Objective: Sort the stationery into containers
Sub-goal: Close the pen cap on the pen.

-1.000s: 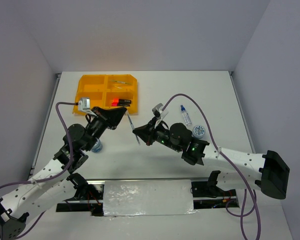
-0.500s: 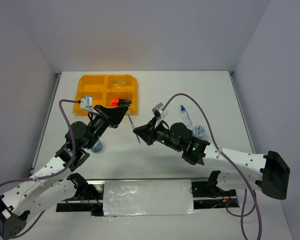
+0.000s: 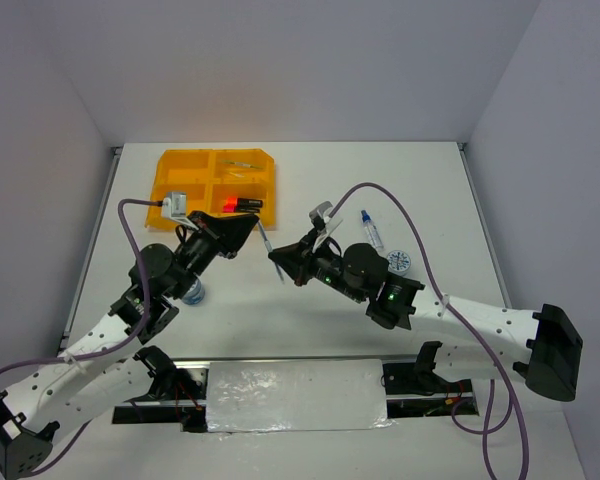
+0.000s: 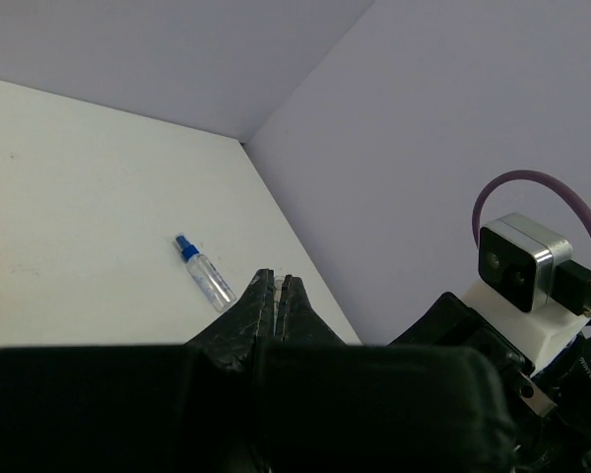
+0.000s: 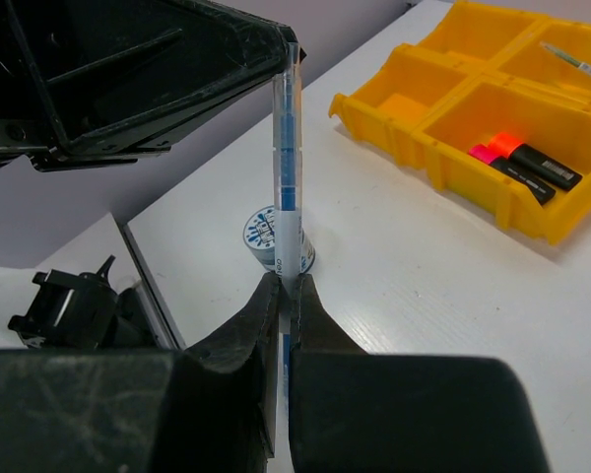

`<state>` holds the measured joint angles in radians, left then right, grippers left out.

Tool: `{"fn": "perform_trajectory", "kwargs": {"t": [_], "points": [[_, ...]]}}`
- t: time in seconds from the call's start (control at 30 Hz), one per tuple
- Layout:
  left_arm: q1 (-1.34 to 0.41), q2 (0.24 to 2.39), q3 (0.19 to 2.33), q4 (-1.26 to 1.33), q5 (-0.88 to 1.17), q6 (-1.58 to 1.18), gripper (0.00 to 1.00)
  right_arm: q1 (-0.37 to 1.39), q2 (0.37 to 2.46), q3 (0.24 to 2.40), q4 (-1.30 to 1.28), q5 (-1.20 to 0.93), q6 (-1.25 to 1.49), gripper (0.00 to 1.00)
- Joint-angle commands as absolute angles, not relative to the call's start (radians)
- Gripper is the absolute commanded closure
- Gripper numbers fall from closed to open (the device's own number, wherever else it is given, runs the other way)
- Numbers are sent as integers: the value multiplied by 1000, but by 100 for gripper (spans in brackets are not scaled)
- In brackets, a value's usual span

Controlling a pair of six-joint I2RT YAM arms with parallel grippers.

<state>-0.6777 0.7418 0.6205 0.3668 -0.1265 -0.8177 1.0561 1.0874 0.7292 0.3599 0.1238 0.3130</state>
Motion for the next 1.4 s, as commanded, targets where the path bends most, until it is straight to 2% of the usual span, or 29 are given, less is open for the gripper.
{"fn": "perform_trajectory", "kwargs": {"t": [0.0, 0.07, 0.17, 0.3, 0.4, 0.63, 0.67, 0.73, 0.9, 0.93, 1.07, 1.13, 1.2, 1.37], "points": [[-683, 738, 614, 343, -71, -819, 100, 1046, 1057, 807, 489, 183, 293, 100], [-684, 745, 615, 359, -49, -824, 100, 1045, 1069, 805, 520, 148, 284, 100], [-683, 767, 636, 370, -8, -801, 91, 1046, 1072, 790, 578, 121, 264, 100], [-683, 790, 676, 334, 46, -741, 70, 1048, 1072, 790, 565, 130, 252, 100], [-684, 790, 692, 319, 52, -716, 61, 1048, 1069, 790, 548, 135, 250, 100], [-683, 785, 689, 334, 74, -707, 53, 1048, 1068, 798, 531, 141, 250, 100], [-683, 788, 689, 336, 86, -706, 54, 1048, 1068, 801, 529, 140, 250, 100], [-683, 793, 689, 342, 95, -701, 65, 1048, 1071, 807, 523, 123, 249, 100], [-683, 790, 699, 361, 144, -634, 100, 1048, 1081, 799, 538, 69, 248, 100], [-683, 785, 703, 365, 158, -614, 100, 1046, 1080, 790, 538, 61, 249, 100], [-684, 759, 704, 396, 250, -516, 100, 1029, 1068, 767, 526, 5, 253, 57], [-684, 750, 690, 443, 334, -473, 100, 1005, 1066, 758, 531, -41, 279, 54], [-684, 746, 677, 489, 400, -465, 100, 996, 1068, 761, 529, -80, 288, 55], [-683, 762, 654, 546, 446, -489, 100, 986, 1069, 792, 515, -123, 291, 83]]}}
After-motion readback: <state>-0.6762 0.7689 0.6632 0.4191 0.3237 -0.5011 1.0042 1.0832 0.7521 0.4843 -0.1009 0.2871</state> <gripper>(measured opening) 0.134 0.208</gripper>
